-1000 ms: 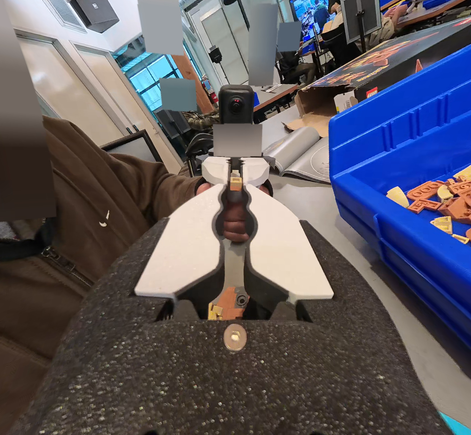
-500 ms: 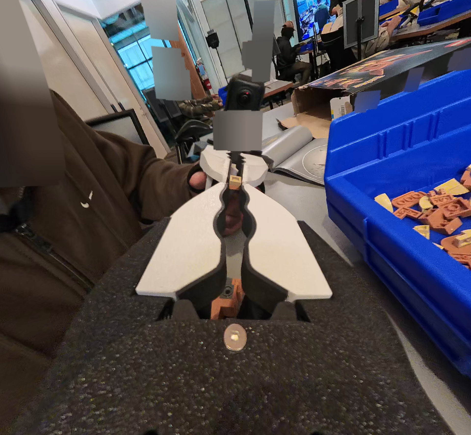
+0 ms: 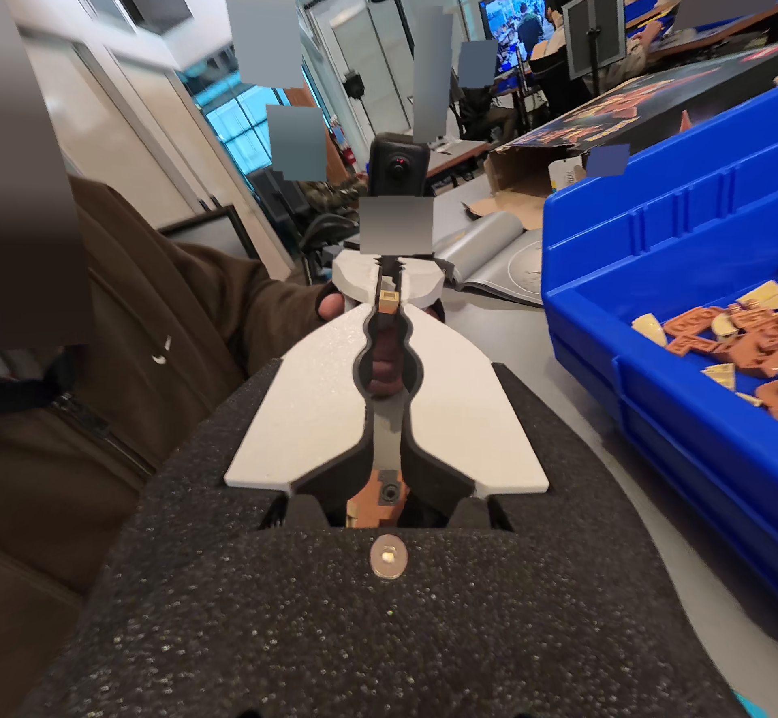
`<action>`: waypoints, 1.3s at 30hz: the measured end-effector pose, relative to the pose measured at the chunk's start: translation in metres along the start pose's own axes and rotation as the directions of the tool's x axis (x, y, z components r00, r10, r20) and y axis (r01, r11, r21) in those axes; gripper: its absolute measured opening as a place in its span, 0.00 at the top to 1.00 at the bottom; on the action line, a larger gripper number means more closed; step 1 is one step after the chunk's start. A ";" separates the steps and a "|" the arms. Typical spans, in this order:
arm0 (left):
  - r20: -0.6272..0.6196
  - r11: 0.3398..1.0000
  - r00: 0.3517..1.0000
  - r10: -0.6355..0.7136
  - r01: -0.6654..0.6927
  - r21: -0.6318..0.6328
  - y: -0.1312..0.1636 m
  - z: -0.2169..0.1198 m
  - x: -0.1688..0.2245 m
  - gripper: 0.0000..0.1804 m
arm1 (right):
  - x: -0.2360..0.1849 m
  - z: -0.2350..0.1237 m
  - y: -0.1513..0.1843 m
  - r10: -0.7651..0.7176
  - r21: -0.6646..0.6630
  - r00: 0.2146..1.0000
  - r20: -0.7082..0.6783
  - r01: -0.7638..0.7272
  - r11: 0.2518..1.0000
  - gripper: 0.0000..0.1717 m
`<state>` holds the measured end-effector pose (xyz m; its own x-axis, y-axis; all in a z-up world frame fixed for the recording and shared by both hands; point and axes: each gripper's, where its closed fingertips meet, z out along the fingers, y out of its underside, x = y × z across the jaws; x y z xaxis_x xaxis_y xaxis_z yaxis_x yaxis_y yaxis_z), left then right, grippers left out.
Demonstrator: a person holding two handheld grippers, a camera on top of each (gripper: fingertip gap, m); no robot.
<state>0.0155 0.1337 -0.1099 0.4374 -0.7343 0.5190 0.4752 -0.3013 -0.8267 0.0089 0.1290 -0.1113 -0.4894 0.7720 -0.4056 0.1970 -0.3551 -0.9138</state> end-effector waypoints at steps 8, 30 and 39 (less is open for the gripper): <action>0.015 0.999 0.999 0.046 -0.045 -0.011 0.002 0.001 0.000 0.96 | -0.001 0.001 0.000 0.080 0.021 0.996 0.039 -0.081 0.996 0.95; -0.062 0.955 0.953 -0.297 0.297 -0.009 0.011 0.002 -0.004 0.95 | 0.005 -0.005 0.015 -0.444 -0.192 0.890 -0.101 0.420 0.887 0.95; -0.027 0.940 0.940 -0.341 0.340 -0.010 0.013 0.001 -0.011 0.98 | 0.013 -0.006 0.023 -0.616 -0.316 0.775 -0.138 0.555 0.769 0.95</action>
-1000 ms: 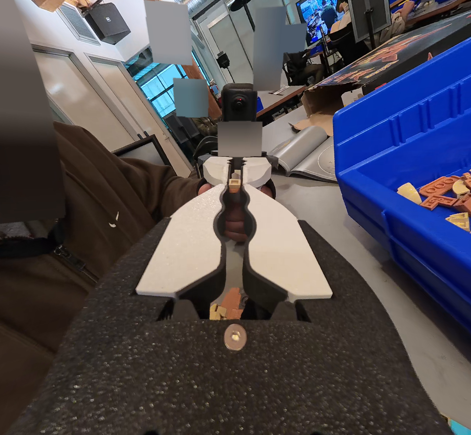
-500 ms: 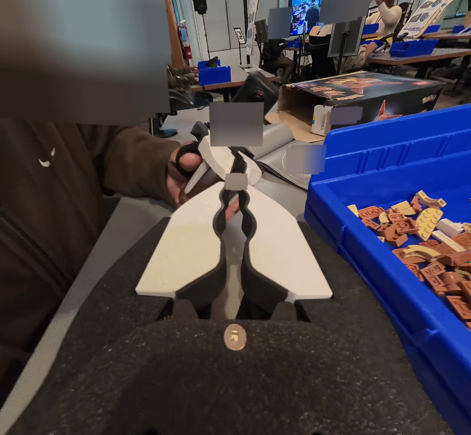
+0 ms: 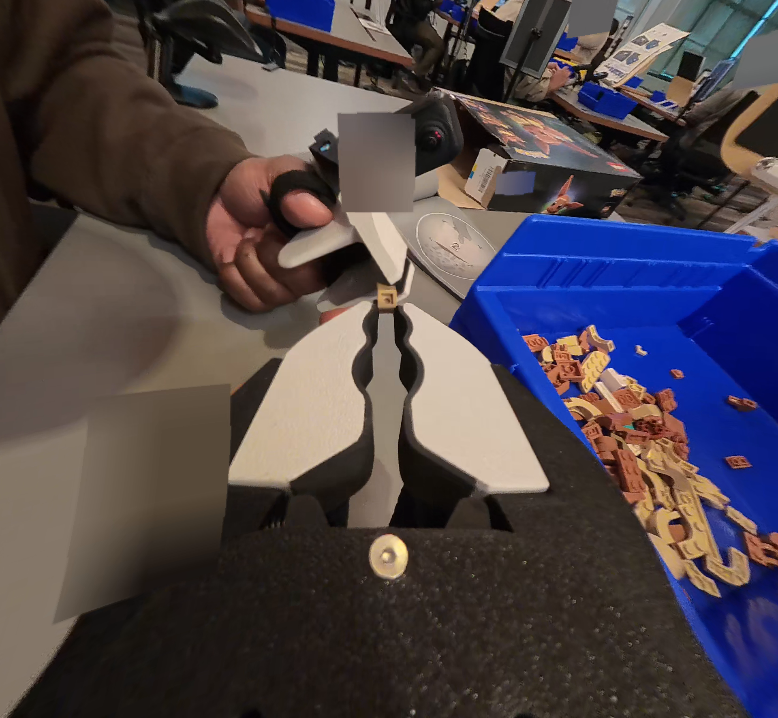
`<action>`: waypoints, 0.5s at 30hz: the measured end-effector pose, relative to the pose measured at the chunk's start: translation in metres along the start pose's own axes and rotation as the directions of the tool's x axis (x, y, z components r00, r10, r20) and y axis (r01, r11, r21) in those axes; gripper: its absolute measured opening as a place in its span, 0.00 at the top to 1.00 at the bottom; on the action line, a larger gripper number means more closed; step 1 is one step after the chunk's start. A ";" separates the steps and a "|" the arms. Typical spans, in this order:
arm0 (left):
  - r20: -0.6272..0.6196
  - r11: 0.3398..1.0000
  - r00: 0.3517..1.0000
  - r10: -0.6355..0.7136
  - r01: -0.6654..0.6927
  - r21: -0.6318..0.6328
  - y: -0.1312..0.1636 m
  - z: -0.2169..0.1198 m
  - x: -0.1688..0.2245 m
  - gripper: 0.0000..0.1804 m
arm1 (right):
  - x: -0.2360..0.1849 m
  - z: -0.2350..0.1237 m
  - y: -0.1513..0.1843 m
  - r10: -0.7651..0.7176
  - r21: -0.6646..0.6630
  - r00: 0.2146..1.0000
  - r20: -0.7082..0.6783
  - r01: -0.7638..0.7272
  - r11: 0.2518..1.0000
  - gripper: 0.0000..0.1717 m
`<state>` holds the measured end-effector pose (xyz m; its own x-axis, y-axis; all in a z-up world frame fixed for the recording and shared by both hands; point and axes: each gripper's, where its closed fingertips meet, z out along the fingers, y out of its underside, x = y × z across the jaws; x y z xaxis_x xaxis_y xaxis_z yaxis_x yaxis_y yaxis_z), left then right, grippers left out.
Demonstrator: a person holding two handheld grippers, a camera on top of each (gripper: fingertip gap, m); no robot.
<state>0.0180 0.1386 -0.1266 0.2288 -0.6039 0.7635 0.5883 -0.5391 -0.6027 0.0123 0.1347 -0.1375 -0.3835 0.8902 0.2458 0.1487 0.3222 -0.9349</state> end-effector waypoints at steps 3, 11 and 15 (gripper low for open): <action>0.019 1.000 1.000 -0.017 0.017 0.002 -0.001 -0.001 -0.004 0.98 | 0.001 0.002 0.003 -0.029 -0.026 0.999 -0.028 0.028 0.999 0.95; 0.128 0.966 0.958 0.256 -0.250 -0.067 -0.006 -0.003 -0.006 0.96 | 0.008 -0.001 0.000 0.359 0.044 0.928 0.102 -0.364 0.930 0.95; 0.143 0.869 0.865 0.481 -0.448 -0.210 0.004 -0.001 -0.005 0.92 | 0.005 -0.004 -0.001 0.466 0.015 0.865 0.185 -0.477 0.879 0.95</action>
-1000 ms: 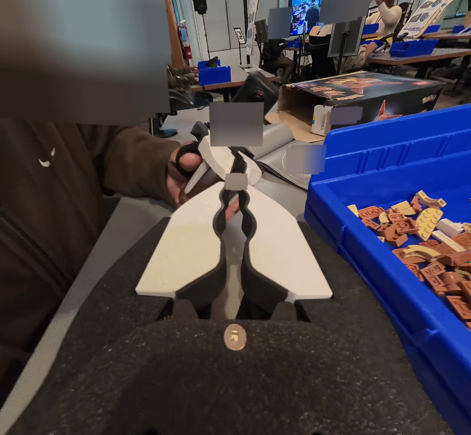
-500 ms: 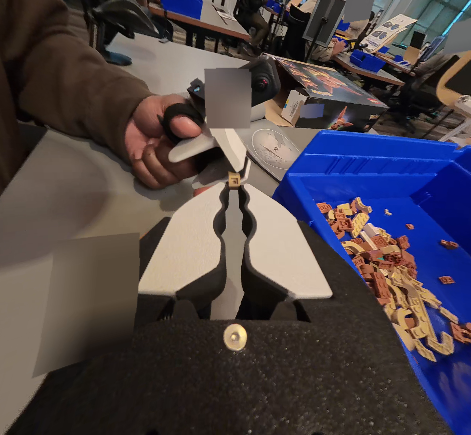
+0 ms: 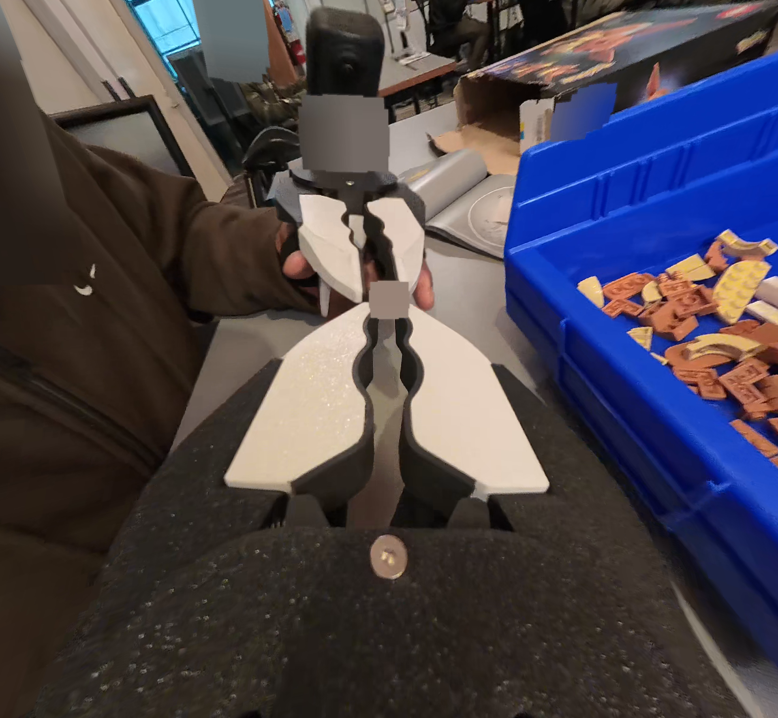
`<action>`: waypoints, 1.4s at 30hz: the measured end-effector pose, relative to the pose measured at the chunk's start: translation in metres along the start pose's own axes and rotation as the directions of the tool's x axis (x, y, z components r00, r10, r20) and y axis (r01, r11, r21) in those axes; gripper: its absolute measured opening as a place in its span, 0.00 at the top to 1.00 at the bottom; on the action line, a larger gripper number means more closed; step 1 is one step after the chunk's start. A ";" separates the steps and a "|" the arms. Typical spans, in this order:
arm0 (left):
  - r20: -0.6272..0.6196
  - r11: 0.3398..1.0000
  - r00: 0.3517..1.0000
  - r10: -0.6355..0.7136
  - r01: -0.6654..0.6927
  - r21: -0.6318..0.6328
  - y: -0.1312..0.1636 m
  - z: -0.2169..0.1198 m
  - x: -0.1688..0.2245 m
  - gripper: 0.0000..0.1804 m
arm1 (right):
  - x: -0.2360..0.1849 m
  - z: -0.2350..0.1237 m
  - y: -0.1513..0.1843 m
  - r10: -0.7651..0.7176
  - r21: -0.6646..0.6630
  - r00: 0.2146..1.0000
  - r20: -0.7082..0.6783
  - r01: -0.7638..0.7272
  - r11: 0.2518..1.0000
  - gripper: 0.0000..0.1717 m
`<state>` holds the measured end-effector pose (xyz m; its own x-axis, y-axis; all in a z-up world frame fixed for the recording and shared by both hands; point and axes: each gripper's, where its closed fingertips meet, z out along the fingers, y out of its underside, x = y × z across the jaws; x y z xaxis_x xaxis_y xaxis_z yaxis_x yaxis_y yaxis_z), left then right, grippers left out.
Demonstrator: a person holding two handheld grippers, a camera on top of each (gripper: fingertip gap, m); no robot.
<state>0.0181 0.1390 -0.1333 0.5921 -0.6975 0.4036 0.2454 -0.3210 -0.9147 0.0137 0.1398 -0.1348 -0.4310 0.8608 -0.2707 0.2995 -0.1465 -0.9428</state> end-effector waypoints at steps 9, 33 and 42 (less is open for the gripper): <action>-0.071 0.997 0.997 0.040 -0.044 -0.066 0.009 0.002 0.010 0.95 | -0.013 0.003 0.015 0.011 -0.100 0.997 0.074 -0.003 0.995 0.96; -0.138 0.985 0.979 -0.152 0.162 0.066 -0.007 -0.001 0.008 0.94 | -0.012 0.005 -0.005 0.258 0.073 0.949 0.180 -0.274 0.959 0.96; -0.147 0.990 0.980 -0.134 0.140 0.032 -0.002 0.000 0.011 0.96 | -0.014 0.005 -0.002 0.250 0.035 0.953 0.170 -0.260 0.965 0.96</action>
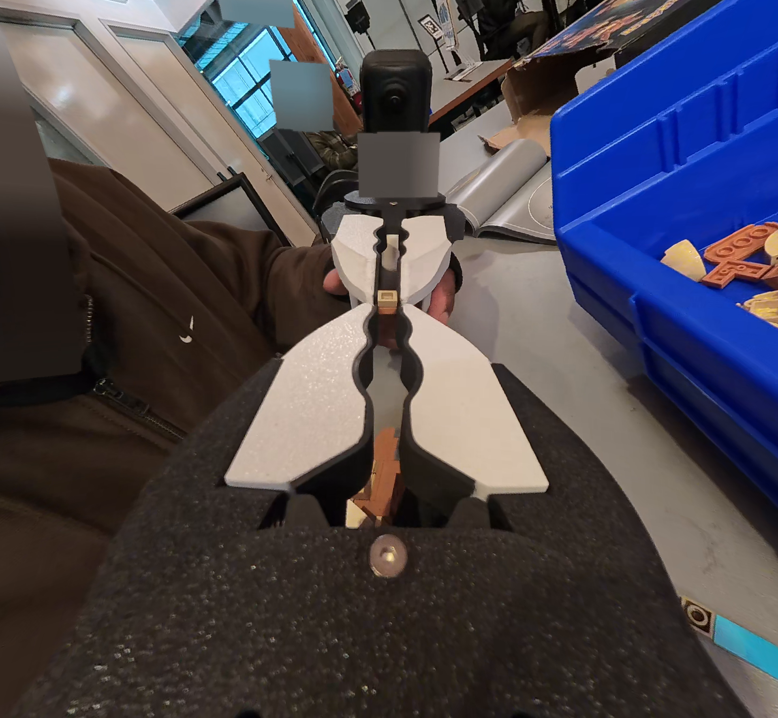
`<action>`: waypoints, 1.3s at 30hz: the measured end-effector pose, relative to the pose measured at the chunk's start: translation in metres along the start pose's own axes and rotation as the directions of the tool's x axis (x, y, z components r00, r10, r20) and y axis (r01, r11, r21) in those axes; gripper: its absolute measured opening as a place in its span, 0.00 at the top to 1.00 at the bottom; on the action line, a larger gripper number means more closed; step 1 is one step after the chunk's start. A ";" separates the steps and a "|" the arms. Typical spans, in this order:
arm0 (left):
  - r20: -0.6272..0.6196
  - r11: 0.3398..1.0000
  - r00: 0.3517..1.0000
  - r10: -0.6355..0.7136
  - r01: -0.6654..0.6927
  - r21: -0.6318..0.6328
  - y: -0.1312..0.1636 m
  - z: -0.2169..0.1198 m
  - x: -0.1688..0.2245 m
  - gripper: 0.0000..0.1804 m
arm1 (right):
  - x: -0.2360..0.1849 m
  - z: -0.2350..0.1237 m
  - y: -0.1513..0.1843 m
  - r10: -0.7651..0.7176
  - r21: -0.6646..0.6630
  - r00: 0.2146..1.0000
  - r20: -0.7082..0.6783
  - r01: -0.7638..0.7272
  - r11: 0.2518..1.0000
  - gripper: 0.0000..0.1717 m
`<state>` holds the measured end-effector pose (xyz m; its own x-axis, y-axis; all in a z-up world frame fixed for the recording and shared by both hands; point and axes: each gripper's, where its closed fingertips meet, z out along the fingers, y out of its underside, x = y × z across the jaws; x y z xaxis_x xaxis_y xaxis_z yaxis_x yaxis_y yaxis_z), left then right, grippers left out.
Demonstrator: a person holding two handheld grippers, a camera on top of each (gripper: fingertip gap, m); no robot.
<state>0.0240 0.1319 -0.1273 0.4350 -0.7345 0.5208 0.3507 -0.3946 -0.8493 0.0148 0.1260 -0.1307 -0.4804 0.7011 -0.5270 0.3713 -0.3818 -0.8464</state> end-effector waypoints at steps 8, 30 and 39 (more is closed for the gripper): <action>-0.035 0.987 0.987 -0.158 0.158 -0.008 0.005 -0.001 -0.004 0.96 | 0.004 0.001 0.006 -0.072 -0.056 0.996 -0.044 0.069 0.996 0.96; -0.063 0.971 0.971 -0.229 0.232 0.055 -0.006 -0.005 -0.004 0.96 | 0.013 -0.009 -0.005 -0.262 -0.061 0.952 -0.156 0.255 0.965 0.95; 0.062 0.992 0.992 -0.108 0.103 0.076 -0.015 -0.009 -0.014 0.96 | 0.108 -0.080 -0.072 -0.095 0.076 0.640 -0.763 0.235 0.969 0.85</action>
<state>0.0047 0.1430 -0.1228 0.4456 -0.6518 0.6137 0.4555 -0.4250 -0.7822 -0.0001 0.2778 -0.1200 0.2631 0.9442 -0.1980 0.1859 -0.2510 -0.9500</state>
